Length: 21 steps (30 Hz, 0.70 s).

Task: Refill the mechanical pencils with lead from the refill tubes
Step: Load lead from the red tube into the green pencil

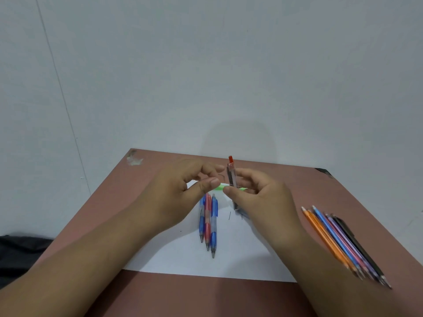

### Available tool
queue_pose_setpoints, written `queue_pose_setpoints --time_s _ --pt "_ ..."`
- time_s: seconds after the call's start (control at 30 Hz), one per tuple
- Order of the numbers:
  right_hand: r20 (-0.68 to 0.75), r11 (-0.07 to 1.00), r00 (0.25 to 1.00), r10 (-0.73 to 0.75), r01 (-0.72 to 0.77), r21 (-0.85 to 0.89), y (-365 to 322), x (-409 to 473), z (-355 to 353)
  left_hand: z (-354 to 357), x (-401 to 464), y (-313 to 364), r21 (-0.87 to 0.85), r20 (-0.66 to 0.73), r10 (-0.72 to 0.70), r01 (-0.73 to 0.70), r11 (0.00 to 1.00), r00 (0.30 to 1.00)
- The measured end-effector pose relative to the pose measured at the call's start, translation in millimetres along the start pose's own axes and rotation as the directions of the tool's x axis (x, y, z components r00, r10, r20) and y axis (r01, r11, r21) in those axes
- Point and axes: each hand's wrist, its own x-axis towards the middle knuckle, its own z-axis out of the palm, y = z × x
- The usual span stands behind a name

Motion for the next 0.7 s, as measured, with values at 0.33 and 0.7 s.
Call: queue_pose_setpoints --time_s 0.33,0.7 --pt "0.125 0.996 0.989 -0.074 0.066 0.066 -1.6 -3.8 1.0 0.6 1.1 4.1 -0.069 0.040 -0.033 0.036 0.997 0.999" --pt "0.116 0.996 0.990 -0.078 0.072 0.056 -2.7 -3.9 2.6 -1.1 0.4 4.7 -0.146 -0.026 -0.103 0.098 0.984 0.994"
